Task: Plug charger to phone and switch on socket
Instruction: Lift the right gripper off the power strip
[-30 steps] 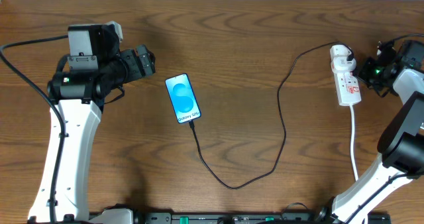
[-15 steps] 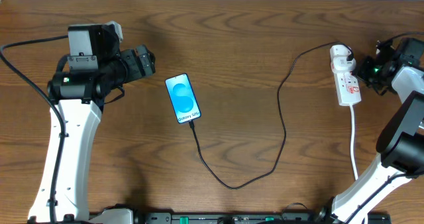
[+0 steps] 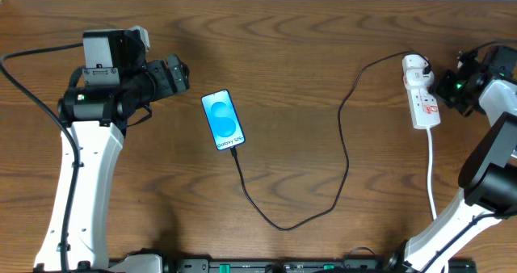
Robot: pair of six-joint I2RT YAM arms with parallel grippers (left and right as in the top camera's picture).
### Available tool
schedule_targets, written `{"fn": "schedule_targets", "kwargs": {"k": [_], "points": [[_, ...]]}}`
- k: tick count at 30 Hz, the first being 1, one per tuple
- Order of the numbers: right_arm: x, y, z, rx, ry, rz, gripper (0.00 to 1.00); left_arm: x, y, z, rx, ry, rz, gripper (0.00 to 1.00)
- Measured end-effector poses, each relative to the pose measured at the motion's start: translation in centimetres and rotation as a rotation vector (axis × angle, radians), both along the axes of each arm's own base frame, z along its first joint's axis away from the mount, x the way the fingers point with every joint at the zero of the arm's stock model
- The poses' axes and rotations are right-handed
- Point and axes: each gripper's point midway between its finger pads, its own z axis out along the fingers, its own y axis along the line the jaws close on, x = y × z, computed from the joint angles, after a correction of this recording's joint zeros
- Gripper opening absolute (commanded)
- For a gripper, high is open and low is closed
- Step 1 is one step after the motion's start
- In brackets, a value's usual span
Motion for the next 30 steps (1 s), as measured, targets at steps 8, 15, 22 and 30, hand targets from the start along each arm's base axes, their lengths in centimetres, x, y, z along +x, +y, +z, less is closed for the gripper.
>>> {"fn": "schedule_targets", "kwargs": {"k": [8, 15, 22, 30], "points": [[0.0, 0.0, 0.0, -0.005, 0.001, 0.000, 0.06, 0.0, 0.0, 0.0, 0.000, 0.000, 0.000, 0.96], [-0.3, -1.0, 0.0, -0.033, 0.012, -0.033, 0.30, 0.0, 0.0, 0.0, 0.000, 0.000, 0.000, 0.96], [-1.1, -0.4, 1.1, 0.072, 0.013, -0.025, 0.41, 0.0, 0.0, 0.0, 0.000, 0.000, 0.000, 0.96], [-1.3, 0.6, 7.3, 0.109, -0.088, 0.000, 0.41, 0.0, 0.0, 0.0, 0.000, 0.000, 0.000, 0.95]]}}
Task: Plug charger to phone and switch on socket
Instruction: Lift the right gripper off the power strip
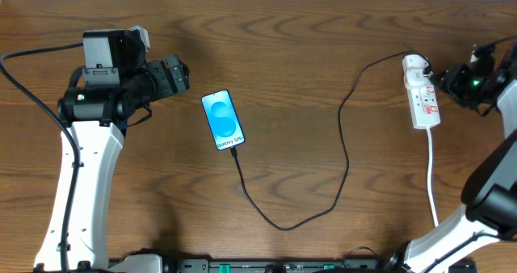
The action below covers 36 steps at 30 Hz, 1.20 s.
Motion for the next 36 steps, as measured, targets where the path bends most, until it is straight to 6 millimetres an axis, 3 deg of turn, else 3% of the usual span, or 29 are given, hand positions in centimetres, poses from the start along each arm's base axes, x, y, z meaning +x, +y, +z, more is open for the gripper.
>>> {"fn": "schedule_targets", "kwargs": {"k": [4, 9, 14, 18, 22, 25, 32, 33, 34, 36], "points": [[-0.7, 0.6, 1.6, 0.011, 0.001, 0.007, 0.40, 0.0, 0.0, 0.0, 0.000, 0.000, 0.000, 0.95], [-1.6, 2.2, 1.4, 0.035, 0.049, 0.039, 0.37, 0.0, 0.0, 0.0, 0.000, 0.000, 0.000, 0.95], [-1.3, 4.6, 1.9, 0.028, 0.042, 0.107, 0.37, 0.0, 0.0, 0.0, 0.000, 0.000, 0.000, 0.95], [-1.0, 7.5, 4.5, -0.002, -0.019, 0.184, 0.43, 0.0, 0.0, 0.0, 0.000, 0.000, 0.000, 0.95], [-0.9, 11.4, 8.8, -0.055, -0.131, 0.291, 0.47, 0.0, 0.0, 0.0, 0.000, 0.000, 0.000, 0.95], [-1.2, 14.1, 10.3, -0.068, -0.169, 0.359, 0.50, 0.0, 0.0, 0.0, 0.000, 0.000, 0.000, 0.95], [-4.4, 19.1, 11.9, -0.081, -0.163, 0.523, 0.66, 0.0, 0.0, 0.0, 0.000, 0.000, 0.000, 0.95], [-4.9, 19.4, 12.5, -0.086, -0.168, 0.534, 0.72, 0.0, 0.0, 0.0, 0.000, 0.000, 0.000, 0.95], [-5.4, 19.5, 13.0, -0.093, -0.179, 0.542, 0.99, 0.0, 0.0, 0.0, 0.000, 0.000, 0.000, 0.96], [-6.7, 19.7, 14.8, -0.112, -0.211, 0.551, 0.99, 0.0, 0.0, 0.0, 0.000, 0.000, 0.000, 0.95]]}}
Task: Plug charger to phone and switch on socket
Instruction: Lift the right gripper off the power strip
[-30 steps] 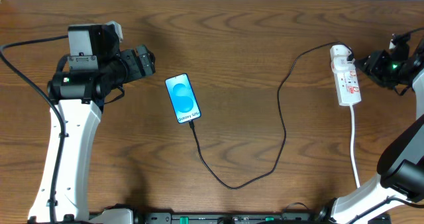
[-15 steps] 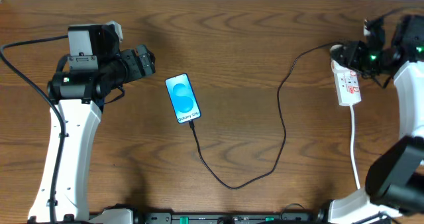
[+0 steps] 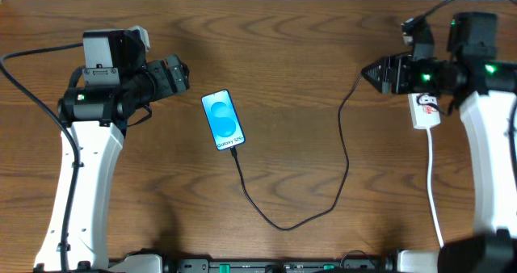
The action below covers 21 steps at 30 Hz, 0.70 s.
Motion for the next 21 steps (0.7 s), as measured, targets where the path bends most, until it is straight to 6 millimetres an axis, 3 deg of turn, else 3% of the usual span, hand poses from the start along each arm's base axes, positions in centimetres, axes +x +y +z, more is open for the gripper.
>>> {"fn": "schedule_targets", "kwargs": {"k": [7, 21], "points": [[-3.7, 0.4, 5.5, -0.022, -0.145, 0.010, 0.99, 0.0, 0.0, 0.0, 0.000, 0.000, 0.000, 0.95], [-4.1, 0.9, 6.1, -0.050, -0.188, 0.055, 0.99, 0.0, 0.0, 0.0, 0.000, 0.000, 0.000, 0.95]]}}
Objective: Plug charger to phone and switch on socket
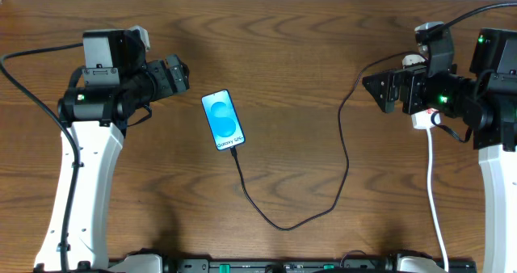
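Note:
A phone with a lit blue screen lies face up left of centre in the overhead view. A black charger cable is plugged into its lower end and loops right and up toward a white socket strip, now mostly hidden under my right arm. My right gripper hovers just left of the strip, pointing left; its fingers look closed with nothing held. Up and to the left of the phone, my left gripper points right and appears shut and empty.
The dark wooden table carries only the phone, cable and strip. The strip's white mains lead runs down toward the front edge at the right. Both white arm links stand along the left and right sides.
My right arm has shifted slightly right and toward the front, still covering the socket strip. The left arm, phone and cable are unchanged.
At first my right gripper sat at the right side of the socket strip, touching it. A second later it had pulled back to the right. Then the arm stood over the strip with the gripper pointing left, and it stays there now. The phone stayed plugged in throughout.

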Robot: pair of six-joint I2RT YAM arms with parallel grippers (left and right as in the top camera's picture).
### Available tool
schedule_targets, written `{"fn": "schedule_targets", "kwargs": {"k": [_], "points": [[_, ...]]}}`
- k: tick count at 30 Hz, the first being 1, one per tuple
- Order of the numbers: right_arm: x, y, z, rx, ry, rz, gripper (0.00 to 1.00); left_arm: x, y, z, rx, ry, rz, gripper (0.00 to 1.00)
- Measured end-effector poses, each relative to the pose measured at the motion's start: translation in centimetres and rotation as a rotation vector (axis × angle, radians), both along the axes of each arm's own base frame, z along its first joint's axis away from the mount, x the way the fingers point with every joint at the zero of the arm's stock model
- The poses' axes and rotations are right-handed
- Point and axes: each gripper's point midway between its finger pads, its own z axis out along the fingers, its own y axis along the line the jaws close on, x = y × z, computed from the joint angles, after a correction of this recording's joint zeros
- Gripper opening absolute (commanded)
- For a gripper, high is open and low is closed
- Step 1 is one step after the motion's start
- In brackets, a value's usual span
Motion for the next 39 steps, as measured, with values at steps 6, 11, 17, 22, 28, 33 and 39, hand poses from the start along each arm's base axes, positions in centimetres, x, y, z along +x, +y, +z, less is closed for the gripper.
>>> {"fn": "schedule_targets", "kwargs": {"k": [6, 11, 17, 22, 28, 33, 39], "points": [[-0.1, 0.1, 0.0, -0.014, -0.010, 0.021, 0.99, 0.0, 0.0, 0.0, 0.000, 0.000, 0.000, 0.95], [-0.6, 0.9, -0.2, -0.046, -0.033, 0.102, 0.99, 0.0, 0.0, 0.0, 0.000, 0.000, 0.000, 0.95], [-0.7, 2.5, -0.9, -0.173, -0.193, 0.144, 0.99, 0.0, 0.0, 0.0, 0.000, 0.001, 0.000, 0.95], [-2.4, 4.5, -1.1, -0.275, -0.494, 0.137, 0.99, 0.0, 0.0, 0.0, 0.000, 0.000, 0.000, 0.96], [-4.8, 2.9, -2.9, -0.297, -0.731, 0.027, 0.99, 0.0, 0.0, 0.0, 0.000, 0.000, 0.000, 0.95], [-6.9, 1.9, -5.6, -0.289, -0.870, -0.034, 0.99, 0.0, 0.0, 0.0, 0.000, 0.000, 0.000, 0.95], [-8.7, 1.1, -10.8, -0.294, -0.897, -0.055, 0.99, 0.0, 0.0, 0.0, 0.000, 0.000, 0.000, 0.96]]}}
